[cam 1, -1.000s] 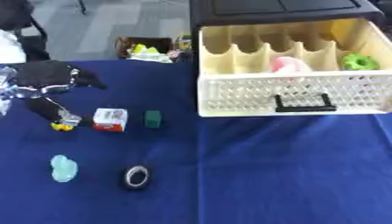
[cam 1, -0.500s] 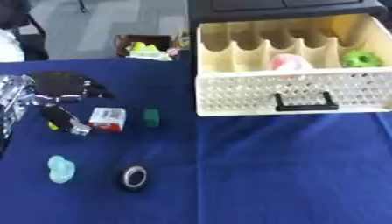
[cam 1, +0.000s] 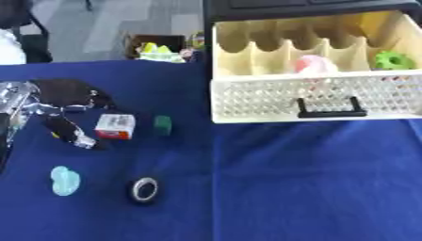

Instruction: Pick up objects from table and place into drawer.

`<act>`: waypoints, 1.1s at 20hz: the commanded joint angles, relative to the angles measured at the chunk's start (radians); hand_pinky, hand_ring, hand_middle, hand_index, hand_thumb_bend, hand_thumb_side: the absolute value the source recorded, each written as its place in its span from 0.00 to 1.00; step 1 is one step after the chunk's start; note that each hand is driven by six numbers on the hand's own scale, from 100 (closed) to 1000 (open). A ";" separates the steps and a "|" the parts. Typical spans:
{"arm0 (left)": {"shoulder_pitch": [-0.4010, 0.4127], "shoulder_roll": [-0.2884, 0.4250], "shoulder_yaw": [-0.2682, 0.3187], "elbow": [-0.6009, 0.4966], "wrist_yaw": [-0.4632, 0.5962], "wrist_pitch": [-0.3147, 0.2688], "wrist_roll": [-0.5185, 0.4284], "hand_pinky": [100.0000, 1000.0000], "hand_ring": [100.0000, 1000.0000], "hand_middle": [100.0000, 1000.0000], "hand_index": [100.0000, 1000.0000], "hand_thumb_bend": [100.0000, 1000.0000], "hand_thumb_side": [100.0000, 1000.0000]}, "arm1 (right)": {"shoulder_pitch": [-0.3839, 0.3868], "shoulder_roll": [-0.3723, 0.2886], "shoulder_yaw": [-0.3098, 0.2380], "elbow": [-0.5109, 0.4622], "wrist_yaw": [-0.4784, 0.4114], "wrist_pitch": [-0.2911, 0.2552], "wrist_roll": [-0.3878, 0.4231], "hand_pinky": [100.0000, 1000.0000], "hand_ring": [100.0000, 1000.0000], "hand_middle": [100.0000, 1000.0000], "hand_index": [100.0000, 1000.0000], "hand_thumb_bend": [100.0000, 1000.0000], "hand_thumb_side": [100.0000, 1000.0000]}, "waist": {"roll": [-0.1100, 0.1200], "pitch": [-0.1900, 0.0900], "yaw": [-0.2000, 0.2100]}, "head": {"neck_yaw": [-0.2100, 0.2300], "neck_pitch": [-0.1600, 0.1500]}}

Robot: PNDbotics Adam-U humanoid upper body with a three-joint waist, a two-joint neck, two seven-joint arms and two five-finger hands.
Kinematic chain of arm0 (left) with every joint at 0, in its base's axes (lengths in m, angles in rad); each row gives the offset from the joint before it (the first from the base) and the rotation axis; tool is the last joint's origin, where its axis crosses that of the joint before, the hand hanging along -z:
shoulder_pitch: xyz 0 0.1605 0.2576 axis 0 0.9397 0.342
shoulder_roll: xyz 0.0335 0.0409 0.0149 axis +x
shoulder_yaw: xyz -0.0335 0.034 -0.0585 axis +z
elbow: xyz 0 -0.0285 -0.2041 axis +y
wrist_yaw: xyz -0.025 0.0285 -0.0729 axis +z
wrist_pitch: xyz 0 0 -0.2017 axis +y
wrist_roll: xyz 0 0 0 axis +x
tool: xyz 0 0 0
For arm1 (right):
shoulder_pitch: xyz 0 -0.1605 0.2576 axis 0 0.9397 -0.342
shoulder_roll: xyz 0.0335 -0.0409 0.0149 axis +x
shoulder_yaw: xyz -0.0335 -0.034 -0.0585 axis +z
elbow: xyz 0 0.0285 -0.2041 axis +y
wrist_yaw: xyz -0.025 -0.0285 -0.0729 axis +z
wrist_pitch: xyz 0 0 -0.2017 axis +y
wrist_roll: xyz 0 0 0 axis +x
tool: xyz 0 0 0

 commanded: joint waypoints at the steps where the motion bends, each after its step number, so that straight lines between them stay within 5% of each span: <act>1: -0.031 0.021 0.015 -0.002 -0.009 0.003 -0.015 0.71 0.81 0.78 0.96 0.48 1.00 | -0.011 -0.011 -0.011 -0.011 -0.007 0.002 0.001 0.86 0.66 0.49 0.79 0.00 1.00 | -0.004 -0.020 -0.001 | 0.005 -0.007; 7: -0.038 0.016 0.032 0.014 0.006 0.029 -0.037 0.70 0.80 0.77 0.93 0.39 1.00 | -0.010 -0.006 -0.015 -0.011 -0.007 0.002 -0.002 0.86 0.66 0.49 0.78 0.00 1.00 | -0.001 -0.012 -0.007 | 0.009 -0.017; 22: -0.037 0.010 0.035 0.016 -0.005 0.023 -0.068 0.69 0.80 0.77 0.93 0.38 1.00 | -0.007 0.005 -0.029 -0.011 -0.017 0.005 -0.010 0.87 0.66 0.47 0.78 0.00 1.00 | 0.003 0.008 -0.020 | 0.013 -0.030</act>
